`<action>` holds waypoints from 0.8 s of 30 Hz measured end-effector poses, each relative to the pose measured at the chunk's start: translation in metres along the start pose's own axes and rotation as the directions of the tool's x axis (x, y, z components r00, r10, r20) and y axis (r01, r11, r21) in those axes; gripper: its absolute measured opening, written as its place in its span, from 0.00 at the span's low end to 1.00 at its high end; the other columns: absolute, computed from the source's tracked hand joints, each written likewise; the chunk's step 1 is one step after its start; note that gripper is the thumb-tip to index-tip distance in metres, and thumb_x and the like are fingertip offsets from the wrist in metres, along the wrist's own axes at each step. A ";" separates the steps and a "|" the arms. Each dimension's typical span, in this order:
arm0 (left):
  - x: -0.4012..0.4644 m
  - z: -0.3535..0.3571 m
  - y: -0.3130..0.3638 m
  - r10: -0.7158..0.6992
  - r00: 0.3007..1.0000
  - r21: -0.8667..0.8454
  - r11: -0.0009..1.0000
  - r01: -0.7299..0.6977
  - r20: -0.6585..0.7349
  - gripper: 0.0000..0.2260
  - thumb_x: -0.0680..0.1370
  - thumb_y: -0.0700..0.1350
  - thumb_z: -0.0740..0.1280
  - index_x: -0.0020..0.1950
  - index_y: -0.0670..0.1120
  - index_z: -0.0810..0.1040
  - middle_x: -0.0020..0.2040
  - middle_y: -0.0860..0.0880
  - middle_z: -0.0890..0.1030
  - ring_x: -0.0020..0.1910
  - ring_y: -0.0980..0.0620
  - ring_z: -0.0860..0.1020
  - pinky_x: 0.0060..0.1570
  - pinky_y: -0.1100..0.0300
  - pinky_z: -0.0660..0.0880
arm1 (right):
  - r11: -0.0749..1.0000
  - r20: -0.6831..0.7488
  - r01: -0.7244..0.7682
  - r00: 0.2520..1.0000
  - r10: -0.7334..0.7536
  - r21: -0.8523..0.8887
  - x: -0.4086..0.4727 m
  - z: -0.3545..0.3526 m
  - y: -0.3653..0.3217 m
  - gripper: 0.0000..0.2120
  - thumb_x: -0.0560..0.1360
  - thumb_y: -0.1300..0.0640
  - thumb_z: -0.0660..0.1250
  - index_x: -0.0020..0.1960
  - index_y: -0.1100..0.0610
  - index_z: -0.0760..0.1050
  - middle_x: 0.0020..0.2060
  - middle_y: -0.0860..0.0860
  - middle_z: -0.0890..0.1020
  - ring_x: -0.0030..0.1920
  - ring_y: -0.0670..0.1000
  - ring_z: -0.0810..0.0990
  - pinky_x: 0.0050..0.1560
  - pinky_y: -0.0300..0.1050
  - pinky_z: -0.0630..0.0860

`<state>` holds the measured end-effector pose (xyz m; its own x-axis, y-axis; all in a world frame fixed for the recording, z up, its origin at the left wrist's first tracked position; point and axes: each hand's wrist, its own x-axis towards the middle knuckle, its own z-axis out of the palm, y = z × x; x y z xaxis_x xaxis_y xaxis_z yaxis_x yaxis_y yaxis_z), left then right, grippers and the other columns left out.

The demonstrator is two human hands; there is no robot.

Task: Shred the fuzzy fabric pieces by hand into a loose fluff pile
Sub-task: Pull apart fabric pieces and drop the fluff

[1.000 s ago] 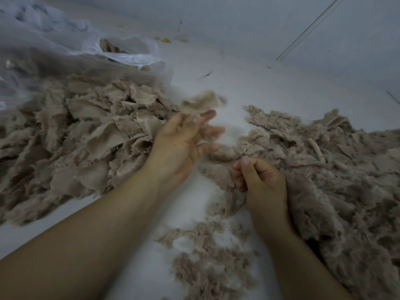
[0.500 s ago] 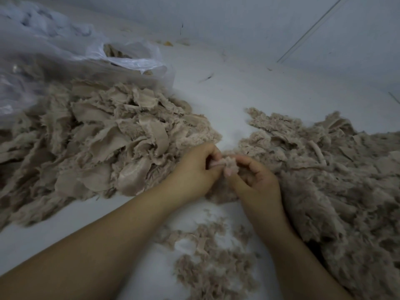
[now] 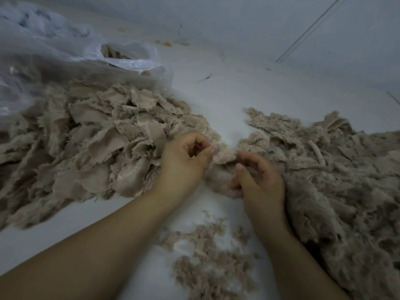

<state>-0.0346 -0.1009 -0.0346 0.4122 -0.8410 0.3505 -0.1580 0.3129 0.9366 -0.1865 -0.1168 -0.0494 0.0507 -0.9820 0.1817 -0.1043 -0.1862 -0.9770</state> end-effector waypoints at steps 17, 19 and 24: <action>-0.012 0.006 0.002 0.422 0.882 0.199 0.865 -0.461 0.207 0.02 0.73 0.32 0.70 0.44 0.36 0.82 0.43 0.43 0.82 0.44 0.48 0.81 0.45 0.51 0.79 | 0.982 0.016 -0.038 0.999 0.035 0.188 -0.002 -0.003 -0.010 0.11 0.81 0.59 0.63 0.45 0.61 0.81 0.36 0.57 0.85 0.35 0.52 0.81 0.33 0.40 0.76; -0.013 0.006 0.003 0.482 0.832 0.231 0.807 -0.544 0.275 0.03 0.72 0.30 0.71 0.43 0.36 0.83 0.45 0.44 0.82 0.47 0.49 0.81 0.49 0.55 0.78 | 0.983 0.058 -0.040 0.998 0.030 0.182 -0.003 -0.002 -0.011 0.12 0.81 0.55 0.64 0.45 0.59 0.82 0.35 0.59 0.84 0.34 0.54 0.81 0.33 0.42 0.77; -0.017 0.007 0.001 0.495 0.818 0.294 0.767 -0.570 0.294 0.03 0.73 0.31 0.72 0.43 0.37 0.84 0.47 0.44 0.82 0.48 0.51 0.80 0.51 0.60 0.77 | 0.982 0.042 -0.052 0.998 0.045 0.182 -0.003 -0.004 -0.010 0.09 0.79 0.62 0.66 0.41 0.61 0.79 0.31 0.53 0.83 0.31 0.47 0.82 0.32 0.37 0.77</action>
<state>-0.0480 -0.0894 -0.0392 -0.0050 -0.6625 0.7490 -0.6197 0.5899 0.5176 -0.1892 -0.1116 -0.0401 0.0876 -0.9873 0.1323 0.0755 -0.1258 -0.9892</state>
